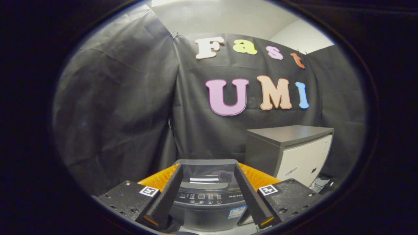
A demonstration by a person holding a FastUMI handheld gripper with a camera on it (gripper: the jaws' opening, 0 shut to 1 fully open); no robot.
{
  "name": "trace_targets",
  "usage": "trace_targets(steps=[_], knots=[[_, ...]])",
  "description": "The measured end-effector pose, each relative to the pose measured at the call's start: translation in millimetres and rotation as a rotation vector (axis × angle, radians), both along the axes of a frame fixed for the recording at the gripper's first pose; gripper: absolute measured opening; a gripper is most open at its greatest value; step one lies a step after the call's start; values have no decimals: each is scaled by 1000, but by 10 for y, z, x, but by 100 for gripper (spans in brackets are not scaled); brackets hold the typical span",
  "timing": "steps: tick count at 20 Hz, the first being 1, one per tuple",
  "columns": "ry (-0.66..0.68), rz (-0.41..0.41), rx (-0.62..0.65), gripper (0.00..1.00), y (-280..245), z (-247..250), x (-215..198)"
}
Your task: Put the clothes into the washing machine and then close the washing machine lid.
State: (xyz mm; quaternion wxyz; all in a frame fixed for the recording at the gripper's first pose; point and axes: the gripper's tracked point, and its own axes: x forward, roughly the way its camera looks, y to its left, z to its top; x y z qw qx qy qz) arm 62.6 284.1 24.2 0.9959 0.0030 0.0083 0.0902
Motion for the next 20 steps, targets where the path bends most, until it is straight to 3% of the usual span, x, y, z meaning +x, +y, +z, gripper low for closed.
trace_targets(steps=[3,8,11,15,20], knots=[[-25,3,11,96,-37,156,-152],[-55,-38,-75,96,-284,263,-360],[-72,-1,-62,96,-304,308,-429],[-84,-34,-40,96,-597,313,-468],[-62,-88,-110,96,-972,186,-469]])
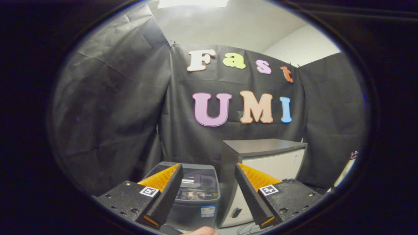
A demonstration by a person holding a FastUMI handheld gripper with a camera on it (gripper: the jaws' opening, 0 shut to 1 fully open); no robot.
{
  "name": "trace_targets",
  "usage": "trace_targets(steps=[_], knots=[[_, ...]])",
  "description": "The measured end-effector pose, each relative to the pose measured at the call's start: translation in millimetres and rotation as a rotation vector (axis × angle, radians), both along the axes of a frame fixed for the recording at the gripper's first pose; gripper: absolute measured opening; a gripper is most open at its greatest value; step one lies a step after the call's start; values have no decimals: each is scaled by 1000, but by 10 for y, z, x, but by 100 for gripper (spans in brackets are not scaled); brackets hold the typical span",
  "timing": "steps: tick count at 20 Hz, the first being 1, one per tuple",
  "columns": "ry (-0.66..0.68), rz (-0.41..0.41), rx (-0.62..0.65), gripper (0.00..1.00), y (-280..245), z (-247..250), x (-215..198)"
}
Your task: Put the clothes into the washing machine and then close the washing machine lid.
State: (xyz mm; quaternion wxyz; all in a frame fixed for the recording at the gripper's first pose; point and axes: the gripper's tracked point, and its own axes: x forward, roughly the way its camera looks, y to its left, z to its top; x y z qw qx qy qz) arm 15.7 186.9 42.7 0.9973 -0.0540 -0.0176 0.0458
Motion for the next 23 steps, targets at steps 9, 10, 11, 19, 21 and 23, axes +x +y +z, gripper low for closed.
trace_targets(steps=[9,10,11,19,21,23], knots=[[-56,-12,91,96,-396,165,6],[-58,-8,87,96,-411,174,10],[-57,-4,80,96,-445,166,19],[-91,-15,51,97,-670,124,39],[-119,-19,69,97,-684,187,46],[-146,-30,77,97,-757,223,39]])
